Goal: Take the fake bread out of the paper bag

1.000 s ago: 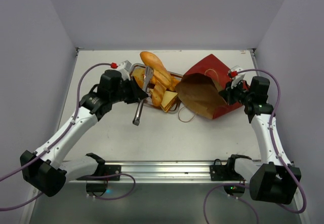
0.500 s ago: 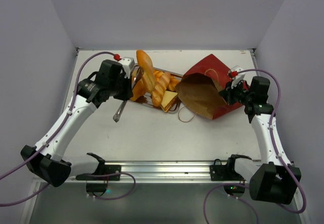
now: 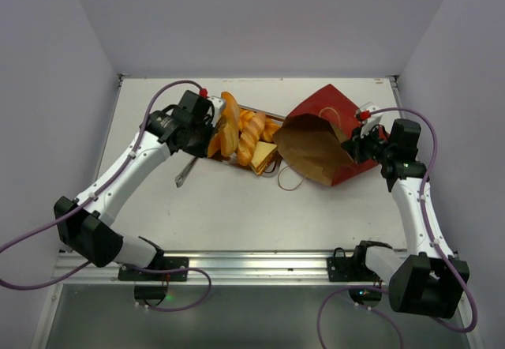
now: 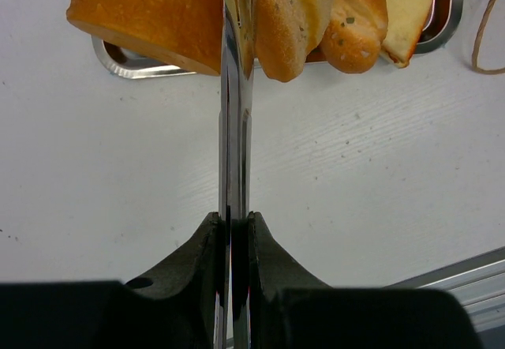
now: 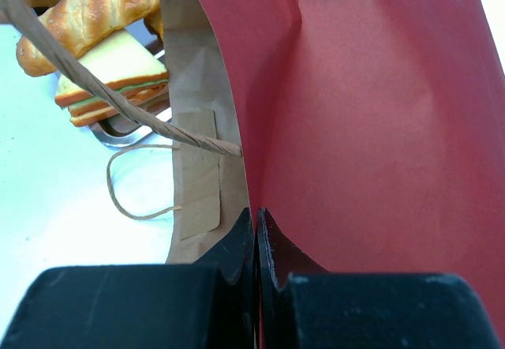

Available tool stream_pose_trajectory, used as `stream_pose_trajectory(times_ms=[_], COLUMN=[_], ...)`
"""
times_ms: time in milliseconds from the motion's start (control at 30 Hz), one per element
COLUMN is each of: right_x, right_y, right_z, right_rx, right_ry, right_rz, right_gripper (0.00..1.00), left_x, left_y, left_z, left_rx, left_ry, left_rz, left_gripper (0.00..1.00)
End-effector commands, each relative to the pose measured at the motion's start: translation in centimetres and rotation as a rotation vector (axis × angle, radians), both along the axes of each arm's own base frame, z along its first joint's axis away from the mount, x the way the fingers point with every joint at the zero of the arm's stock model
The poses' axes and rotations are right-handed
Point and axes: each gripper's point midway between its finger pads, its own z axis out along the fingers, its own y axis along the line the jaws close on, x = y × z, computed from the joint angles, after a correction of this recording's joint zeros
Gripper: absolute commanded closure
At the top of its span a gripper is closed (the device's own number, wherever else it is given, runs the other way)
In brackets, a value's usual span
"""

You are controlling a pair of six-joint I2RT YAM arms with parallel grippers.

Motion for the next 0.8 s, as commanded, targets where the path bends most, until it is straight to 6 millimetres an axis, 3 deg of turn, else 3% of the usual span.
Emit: stream_pose_trajectory(times_ms=[0, 433, 767], right_x=[0.1, 0.0, 0.0], right_y=[0.4, 0.5, 0.6], right_z=[1.3, 1.4, 1.6], right_rx=[0.014, 0.018, 0.020], right_ry=[-0.055, -0.055, -0.062], right_rz=[0.023, 0.026, 0.029], right_gripper=[1.00, 1.00, 1.00], left_x=[0.9, 3.0, 5.4], left_y=[-0.2, -1.2, -2.4], left_z=[1.6, -0.2, -1.0], left_rx=[0.044, 0.102, 0.124], left_ry=[-0.057, -0.031, -0.024], left_rz=[-0.025, 0.000, 0.000], left_gripper=[1.00, 1.00, 0.90])
